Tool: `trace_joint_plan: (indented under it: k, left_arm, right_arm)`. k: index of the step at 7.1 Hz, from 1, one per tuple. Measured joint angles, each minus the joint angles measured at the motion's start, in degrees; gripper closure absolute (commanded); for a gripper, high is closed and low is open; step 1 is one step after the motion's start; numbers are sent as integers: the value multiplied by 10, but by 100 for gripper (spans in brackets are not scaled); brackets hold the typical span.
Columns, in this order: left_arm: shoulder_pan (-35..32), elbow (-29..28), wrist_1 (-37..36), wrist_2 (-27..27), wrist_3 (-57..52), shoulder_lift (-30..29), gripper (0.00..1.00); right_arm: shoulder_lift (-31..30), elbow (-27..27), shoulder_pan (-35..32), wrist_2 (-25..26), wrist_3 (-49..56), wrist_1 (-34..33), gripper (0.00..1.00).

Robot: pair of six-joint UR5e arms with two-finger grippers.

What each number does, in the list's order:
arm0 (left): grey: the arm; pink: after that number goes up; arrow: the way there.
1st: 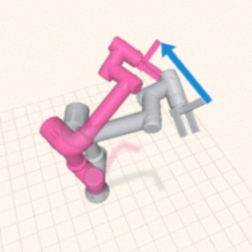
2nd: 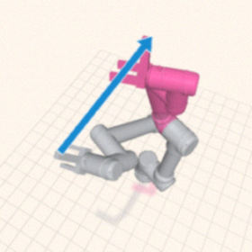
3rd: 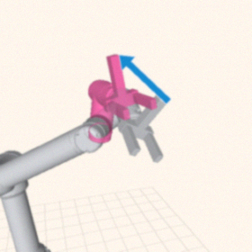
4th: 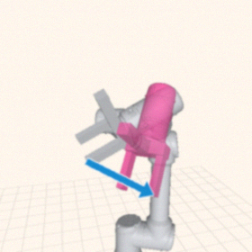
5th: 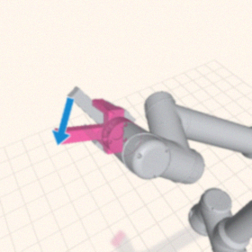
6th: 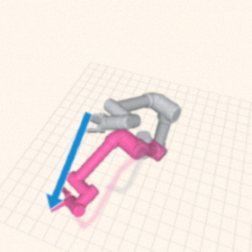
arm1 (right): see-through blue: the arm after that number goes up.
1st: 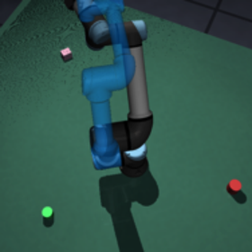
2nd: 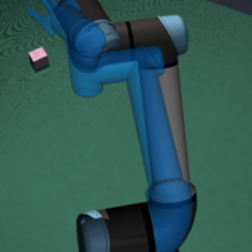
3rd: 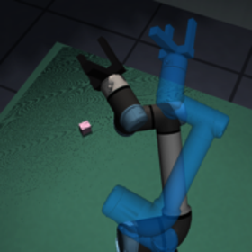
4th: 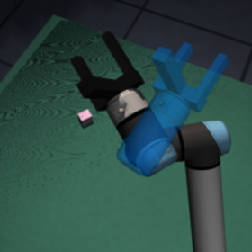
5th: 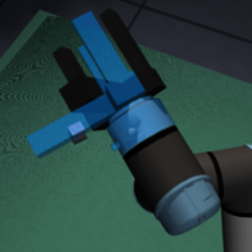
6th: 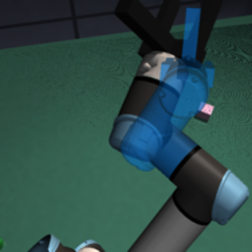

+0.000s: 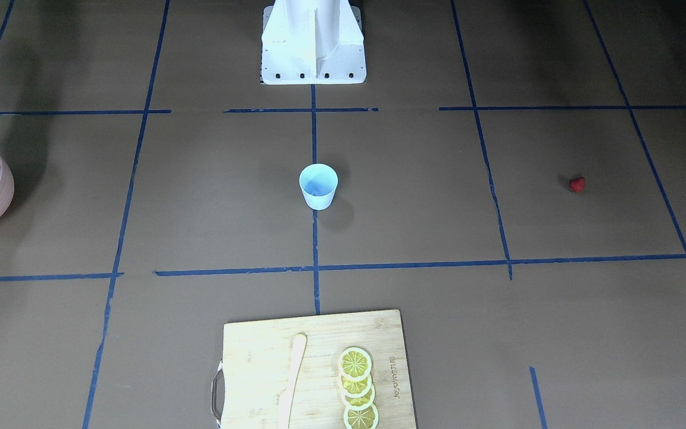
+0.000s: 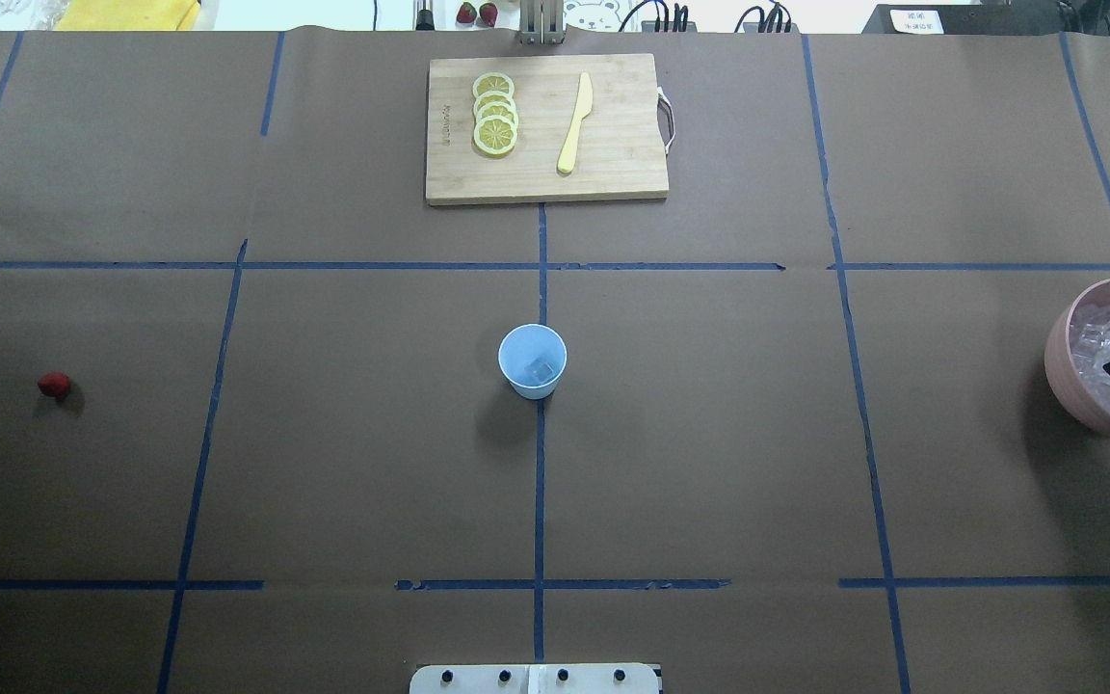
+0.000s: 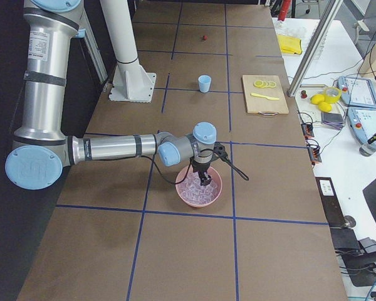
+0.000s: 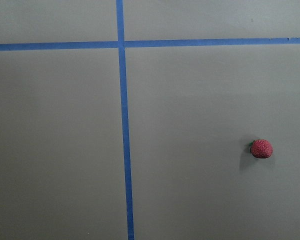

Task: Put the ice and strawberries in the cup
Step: 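Grasp another ice cube in the bowl with the right gripper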

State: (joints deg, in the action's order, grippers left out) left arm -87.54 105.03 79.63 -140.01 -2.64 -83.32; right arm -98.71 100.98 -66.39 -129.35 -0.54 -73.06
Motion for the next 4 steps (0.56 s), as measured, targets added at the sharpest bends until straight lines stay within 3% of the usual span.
trace_joint_plan:
  k: [1, 3, 4]
  left_arm:
    - [0, 0, 0, 0, 0, 0, 0]
    - [0, 1, 0, 0, 0, 0, 0]
    - [0, 2, 0, 0, 0, 0, 0]
  right_arm:
    - [-1, 0, 0, 1, 0, -1, 43]
    - [-2, -5, 1, 2, 0, -2, 88]
    - [-2, -9, 1, 2, 1, -2, 97]
